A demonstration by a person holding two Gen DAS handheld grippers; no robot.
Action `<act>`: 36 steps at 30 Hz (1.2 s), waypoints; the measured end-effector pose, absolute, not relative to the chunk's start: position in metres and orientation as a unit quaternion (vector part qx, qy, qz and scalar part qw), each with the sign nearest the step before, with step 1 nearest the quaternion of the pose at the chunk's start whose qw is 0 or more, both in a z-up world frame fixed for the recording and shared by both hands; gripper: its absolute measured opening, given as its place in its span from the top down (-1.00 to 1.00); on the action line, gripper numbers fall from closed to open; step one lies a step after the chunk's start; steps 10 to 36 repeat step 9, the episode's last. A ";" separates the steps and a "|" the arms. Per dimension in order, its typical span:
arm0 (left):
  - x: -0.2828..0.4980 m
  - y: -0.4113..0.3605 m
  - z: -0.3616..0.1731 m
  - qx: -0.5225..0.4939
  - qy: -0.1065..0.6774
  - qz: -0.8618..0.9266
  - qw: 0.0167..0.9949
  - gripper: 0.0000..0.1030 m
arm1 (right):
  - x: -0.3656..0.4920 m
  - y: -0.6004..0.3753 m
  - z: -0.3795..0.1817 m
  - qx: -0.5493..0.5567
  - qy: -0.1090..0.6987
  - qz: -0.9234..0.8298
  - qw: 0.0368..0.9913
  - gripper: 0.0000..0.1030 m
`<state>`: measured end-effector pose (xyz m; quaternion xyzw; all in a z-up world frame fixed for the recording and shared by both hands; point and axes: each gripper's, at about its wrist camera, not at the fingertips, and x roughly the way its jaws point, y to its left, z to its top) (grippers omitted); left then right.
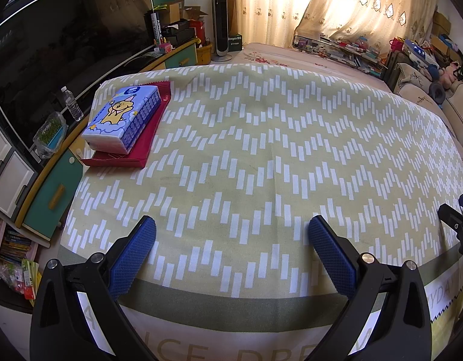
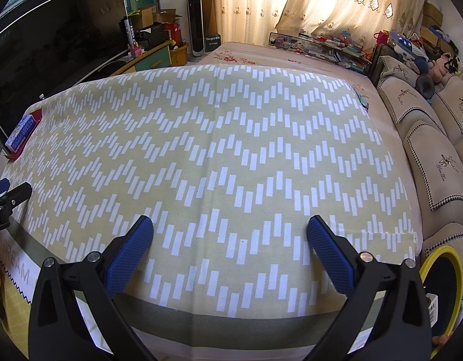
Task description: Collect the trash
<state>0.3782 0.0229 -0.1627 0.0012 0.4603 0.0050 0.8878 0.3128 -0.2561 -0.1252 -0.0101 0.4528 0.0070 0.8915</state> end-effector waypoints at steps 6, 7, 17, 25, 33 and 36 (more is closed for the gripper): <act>0.378 0.023 -0.163 0.001 0.460 0.005 0.888 -0.94 | 0.313 -0.256 -0.126 -0.010 0.453 0.007 0.892 -0.89; 0.381 0.023 -0.163 0.001 0.460 0.005 0.888 -0.93 | 0.313 -0.256 -0.126 -0.010 0.453 0.007 0.892 -0.89; 0.379 0.023 -0.163 0.001 0.460 0.005 0.888 -0.94 | 0.313 -0.256 -0.126 -0.010 0.453 0.007 0.892 -0.89; 0.379 0.023 -0.163 0.001 0.460 0.005 0.888 -0.94 | 0.313 -0.256 -0.126 -0.010 0.453 0.007 0.892 -0.89; 0.379 0.023 -0.163 0.001 0.460 0.005 0.888 -0.94 | 0.313 -0.256 -0.126 -0.010 0.453 0.007 0.892 -0.89; 0.379 0.023 -0.163 0.001 0.460 0.005 0.888 -0.94 | 0.313 -0.256 -0.126 -0.010 0.453 0.007 0.892 -0.89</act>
